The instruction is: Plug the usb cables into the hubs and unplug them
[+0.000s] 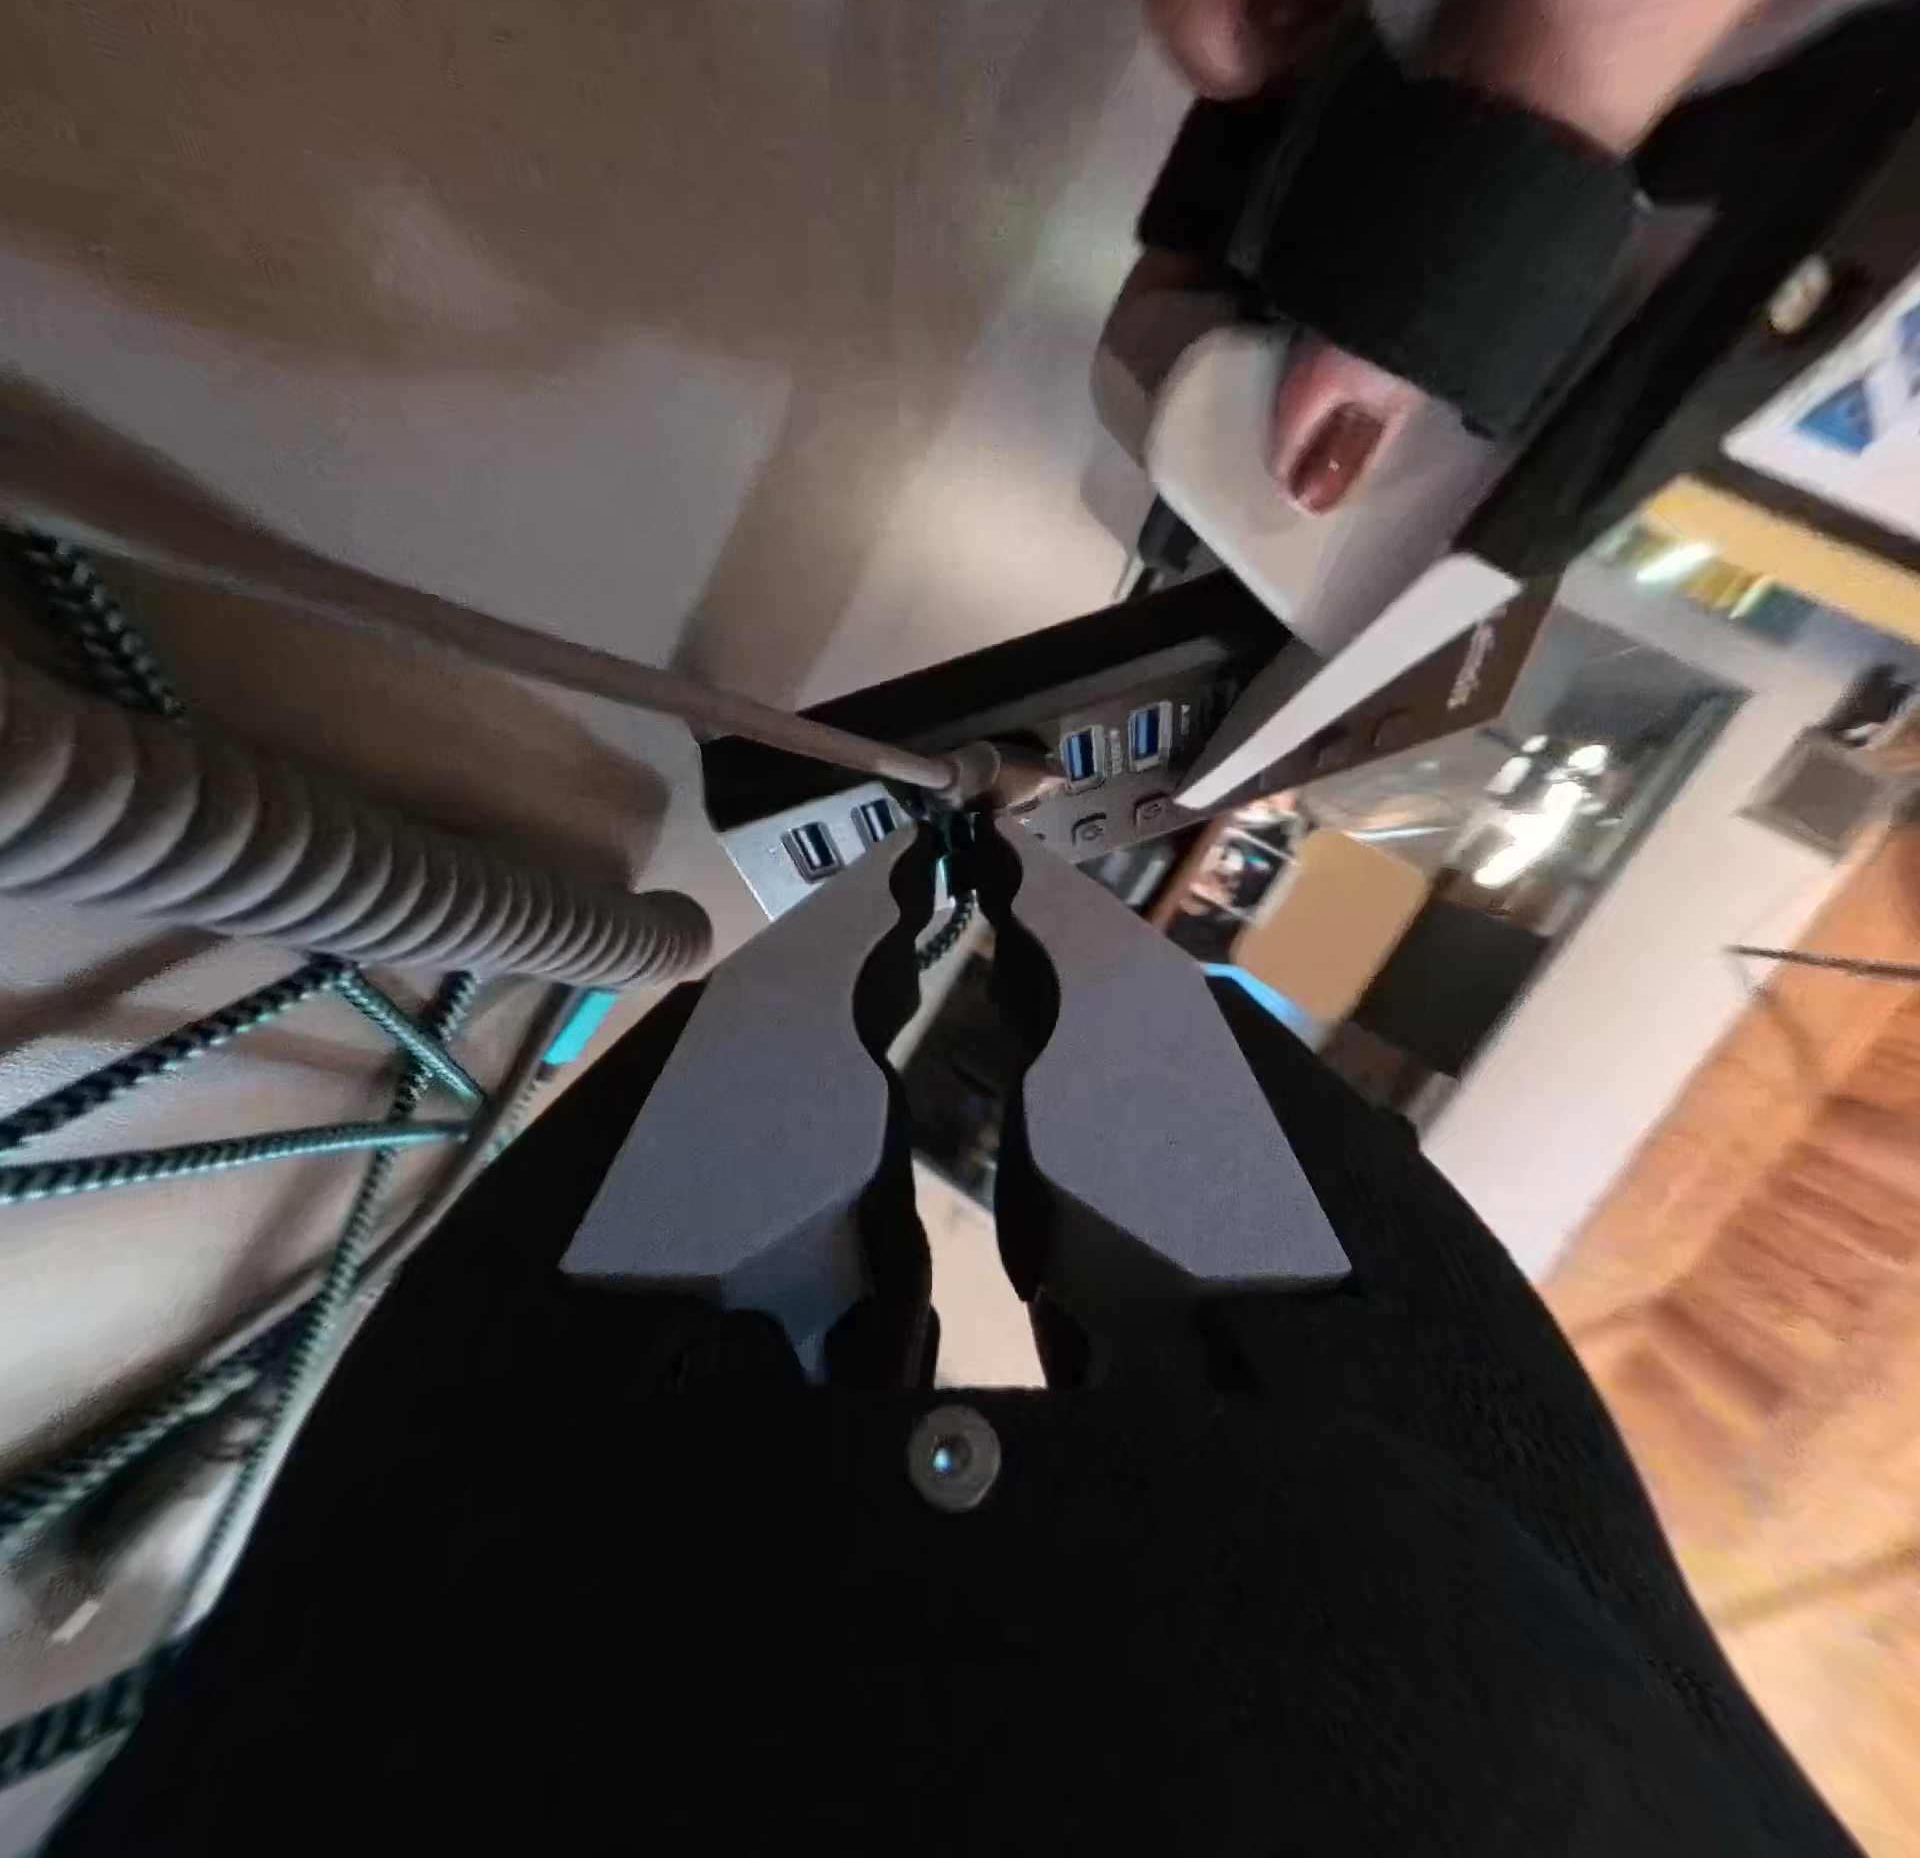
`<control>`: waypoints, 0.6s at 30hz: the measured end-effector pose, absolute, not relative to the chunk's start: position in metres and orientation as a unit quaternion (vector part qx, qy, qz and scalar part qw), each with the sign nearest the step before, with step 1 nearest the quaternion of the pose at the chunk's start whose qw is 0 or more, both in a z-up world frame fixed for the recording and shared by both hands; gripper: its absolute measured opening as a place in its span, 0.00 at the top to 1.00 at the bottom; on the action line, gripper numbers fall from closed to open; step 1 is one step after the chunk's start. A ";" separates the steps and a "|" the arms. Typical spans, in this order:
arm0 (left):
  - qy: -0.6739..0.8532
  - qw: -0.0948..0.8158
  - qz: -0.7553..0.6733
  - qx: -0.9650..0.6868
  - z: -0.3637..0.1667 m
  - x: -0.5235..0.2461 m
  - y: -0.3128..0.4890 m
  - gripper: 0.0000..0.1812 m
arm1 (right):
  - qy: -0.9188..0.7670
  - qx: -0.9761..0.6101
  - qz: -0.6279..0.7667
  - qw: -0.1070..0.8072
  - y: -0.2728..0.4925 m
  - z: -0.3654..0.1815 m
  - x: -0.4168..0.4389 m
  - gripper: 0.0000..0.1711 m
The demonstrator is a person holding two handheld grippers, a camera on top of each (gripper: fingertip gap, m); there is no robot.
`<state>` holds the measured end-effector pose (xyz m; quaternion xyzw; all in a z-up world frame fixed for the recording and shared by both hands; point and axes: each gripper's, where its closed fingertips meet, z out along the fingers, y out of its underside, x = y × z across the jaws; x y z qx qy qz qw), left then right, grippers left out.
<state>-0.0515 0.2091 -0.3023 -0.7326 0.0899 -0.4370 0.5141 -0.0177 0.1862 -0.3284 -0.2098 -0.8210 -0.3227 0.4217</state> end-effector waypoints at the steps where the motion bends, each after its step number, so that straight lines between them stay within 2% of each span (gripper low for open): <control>1: 0.090 0.513 -0.439 -0.732 -0.302 -0.051 0.209 0.84 | -0.821 -0.240 -0.289 0.429 0.186 -0.328 -0.017 0.96; 5: 0.087 0.513 -0.456 -0.722 -0.299 -0.052 0.208 0.84 | -0.814 -0.288 -0.234 0.448 0.185 -0.322 -0.017 0.96; 9: 0.079 0.514 -0.452 -0.725 -0.300 -0.055 0.209 0.83 | -0.821 -0.221 -0.297 0.434 0.177 -0.325 -0.022 0.96; 14: 0.078 0.510 -0.443 -0.733 -0.303 -0.054 0.211 0.82 | -0.827 -0.225 -0.285 0.429 0.182 -0.325 -0.019 0.96; 18: 0.070 0.504 -0.449 -0.734 -0.304 -0.057 0.212 0.82 | -0.830 -0.174 -0.350 0.398 0.181 -0.328 -0.022 0.96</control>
